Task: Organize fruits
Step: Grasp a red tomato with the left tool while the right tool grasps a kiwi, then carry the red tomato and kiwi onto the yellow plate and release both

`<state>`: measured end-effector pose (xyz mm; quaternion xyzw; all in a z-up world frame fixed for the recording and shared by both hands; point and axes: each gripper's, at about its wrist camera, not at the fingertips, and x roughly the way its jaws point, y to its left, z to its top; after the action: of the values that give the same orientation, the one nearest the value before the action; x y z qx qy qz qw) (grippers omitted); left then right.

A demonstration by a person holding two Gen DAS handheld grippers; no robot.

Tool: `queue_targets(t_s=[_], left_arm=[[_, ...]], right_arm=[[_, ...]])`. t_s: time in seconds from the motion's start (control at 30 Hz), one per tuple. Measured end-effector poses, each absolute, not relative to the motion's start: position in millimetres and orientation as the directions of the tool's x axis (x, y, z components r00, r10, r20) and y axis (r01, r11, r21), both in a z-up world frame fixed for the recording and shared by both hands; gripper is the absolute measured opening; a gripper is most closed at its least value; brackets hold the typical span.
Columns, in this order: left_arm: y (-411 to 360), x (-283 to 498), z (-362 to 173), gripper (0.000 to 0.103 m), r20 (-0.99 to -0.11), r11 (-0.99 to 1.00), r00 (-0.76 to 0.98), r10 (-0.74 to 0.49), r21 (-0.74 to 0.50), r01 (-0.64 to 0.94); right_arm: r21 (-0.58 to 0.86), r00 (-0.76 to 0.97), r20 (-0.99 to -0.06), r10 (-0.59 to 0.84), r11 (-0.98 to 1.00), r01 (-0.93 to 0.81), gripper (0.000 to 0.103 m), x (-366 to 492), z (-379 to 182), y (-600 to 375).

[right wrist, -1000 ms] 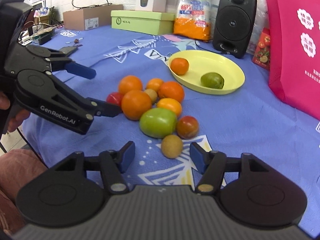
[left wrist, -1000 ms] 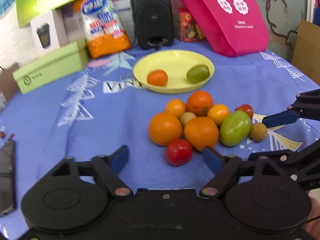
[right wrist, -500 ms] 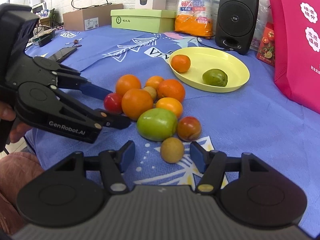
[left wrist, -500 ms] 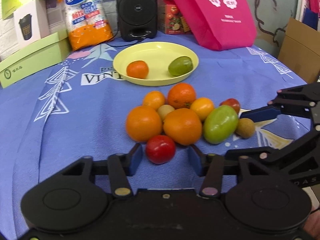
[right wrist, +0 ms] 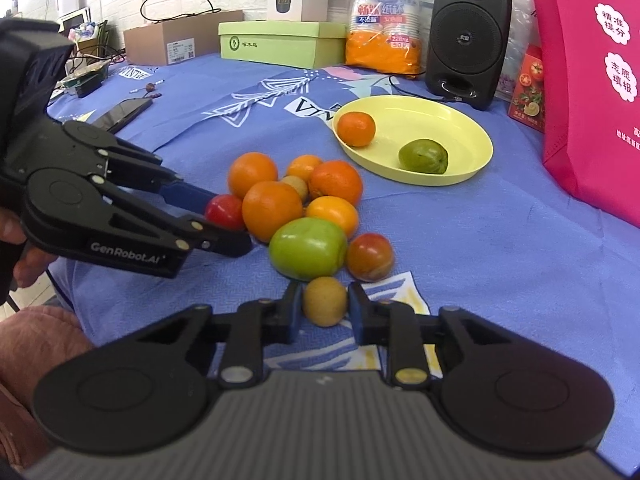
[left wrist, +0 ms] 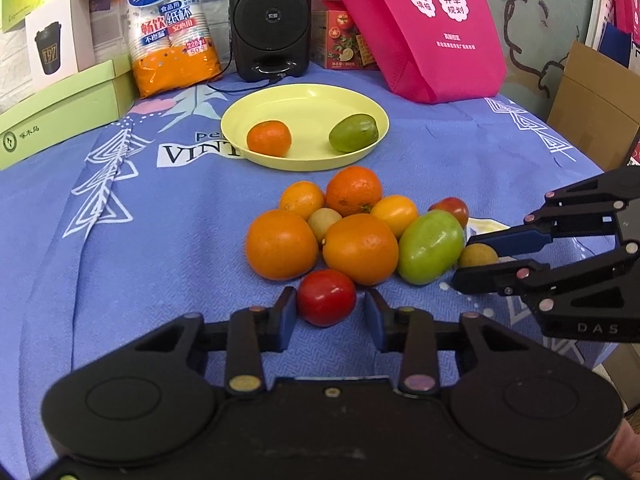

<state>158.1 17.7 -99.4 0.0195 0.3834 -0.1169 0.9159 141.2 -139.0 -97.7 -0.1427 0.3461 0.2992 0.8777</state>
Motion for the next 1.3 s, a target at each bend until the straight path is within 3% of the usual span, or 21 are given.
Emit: queue_targets(t_s=[0.8,1.3], left_arm=[[32,142,-65,0.031,-0.663,0.976,0.726,-0.186,-0.043,0.212],[40,266,-41,0.031,-0.637,0.978,0.754,-0.163,-0.002,0.21]], right_arm=[[-0.062,0.615,-0.65,0.446,0.776,-0.628,0.024,128,-74,-148],[-0.11,0.646,-0.602,0.469,0.753,-0.649,0.024,207,-57,-117]])
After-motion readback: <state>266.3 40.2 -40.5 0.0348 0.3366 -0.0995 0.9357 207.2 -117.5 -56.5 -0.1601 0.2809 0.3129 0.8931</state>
